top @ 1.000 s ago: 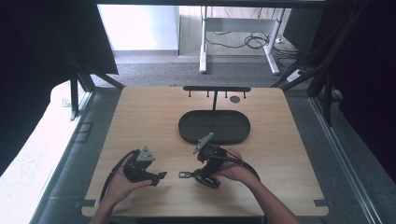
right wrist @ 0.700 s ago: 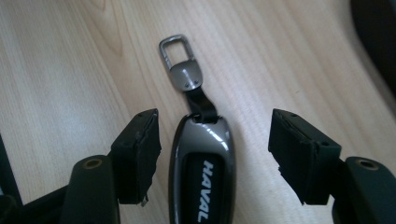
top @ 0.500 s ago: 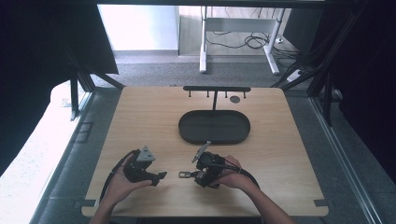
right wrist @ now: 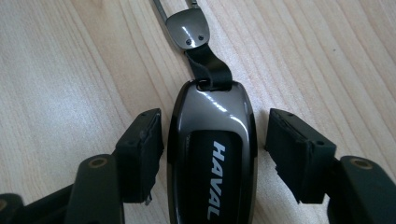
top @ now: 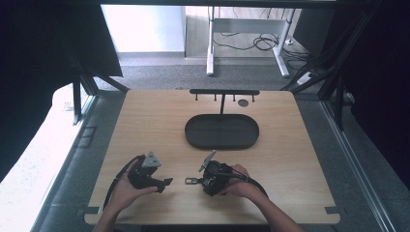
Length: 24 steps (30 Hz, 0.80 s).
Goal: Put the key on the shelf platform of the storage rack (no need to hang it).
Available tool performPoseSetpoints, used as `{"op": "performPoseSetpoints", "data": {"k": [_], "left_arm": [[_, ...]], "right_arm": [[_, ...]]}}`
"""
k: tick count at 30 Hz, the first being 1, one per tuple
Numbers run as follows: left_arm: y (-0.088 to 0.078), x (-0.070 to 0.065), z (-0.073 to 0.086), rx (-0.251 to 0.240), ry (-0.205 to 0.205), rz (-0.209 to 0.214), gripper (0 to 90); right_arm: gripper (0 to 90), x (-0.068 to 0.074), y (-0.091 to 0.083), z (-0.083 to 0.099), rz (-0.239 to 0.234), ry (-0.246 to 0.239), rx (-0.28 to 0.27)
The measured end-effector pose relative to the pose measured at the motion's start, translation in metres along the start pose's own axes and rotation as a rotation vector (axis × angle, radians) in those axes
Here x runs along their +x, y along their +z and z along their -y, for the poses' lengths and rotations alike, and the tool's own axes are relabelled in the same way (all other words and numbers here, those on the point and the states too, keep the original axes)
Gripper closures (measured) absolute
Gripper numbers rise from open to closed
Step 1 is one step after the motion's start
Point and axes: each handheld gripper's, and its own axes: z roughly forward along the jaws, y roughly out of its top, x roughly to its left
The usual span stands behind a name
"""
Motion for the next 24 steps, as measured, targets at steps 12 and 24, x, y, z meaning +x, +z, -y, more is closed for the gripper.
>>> {"op": "performPoseSetpoints", "data": {"k": [12, 24], "left_arm": [[-0.0008, -0.0003, -0.0003, -0.009, 0.002, -0.002, 23.3], [-0.0031, 0.0008, -0.0003, -0.023, 0.003, -0.008, 23.5]], "right_arm": [[48.8, -0.0006, -0.0021, 0.0009, 0.000, -0.002, -0.007], [49.2, -0.0045, -0.0080, -0.0016, -0.031, 0.006, -0.018]]}}
